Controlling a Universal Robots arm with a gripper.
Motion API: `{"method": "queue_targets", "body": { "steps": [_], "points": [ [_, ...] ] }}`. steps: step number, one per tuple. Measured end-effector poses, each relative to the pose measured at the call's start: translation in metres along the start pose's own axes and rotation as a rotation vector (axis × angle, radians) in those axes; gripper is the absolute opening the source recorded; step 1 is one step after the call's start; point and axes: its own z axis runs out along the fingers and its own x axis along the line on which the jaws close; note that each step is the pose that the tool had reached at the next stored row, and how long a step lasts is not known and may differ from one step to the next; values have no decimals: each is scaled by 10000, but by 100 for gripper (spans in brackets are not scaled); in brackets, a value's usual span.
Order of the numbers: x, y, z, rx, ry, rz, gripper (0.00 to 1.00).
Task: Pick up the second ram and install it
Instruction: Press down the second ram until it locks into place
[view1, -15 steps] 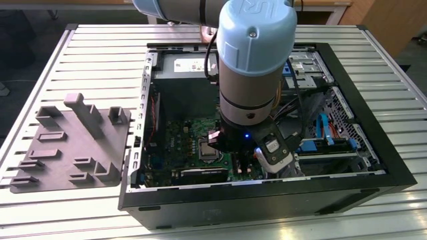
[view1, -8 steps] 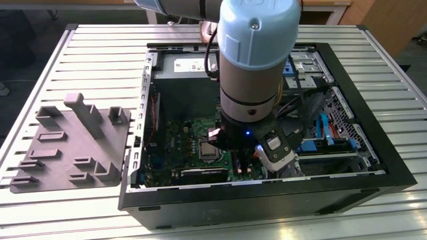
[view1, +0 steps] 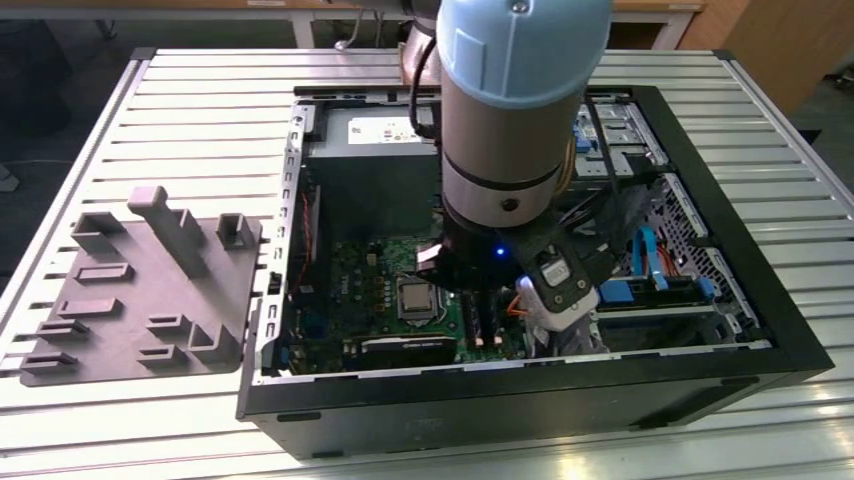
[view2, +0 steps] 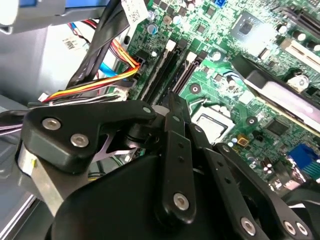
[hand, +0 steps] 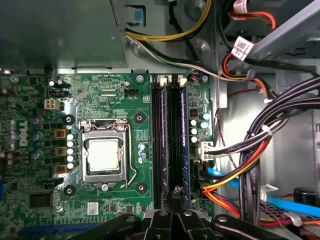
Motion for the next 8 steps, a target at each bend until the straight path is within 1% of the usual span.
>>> {"method": "queue_targets", "body": {
  "steps": [3,8],
  "points": [
    [-2,2,-28,-1,0,0,11],
    [-3,3,-29,0,0,-1,11]
  ]
}}
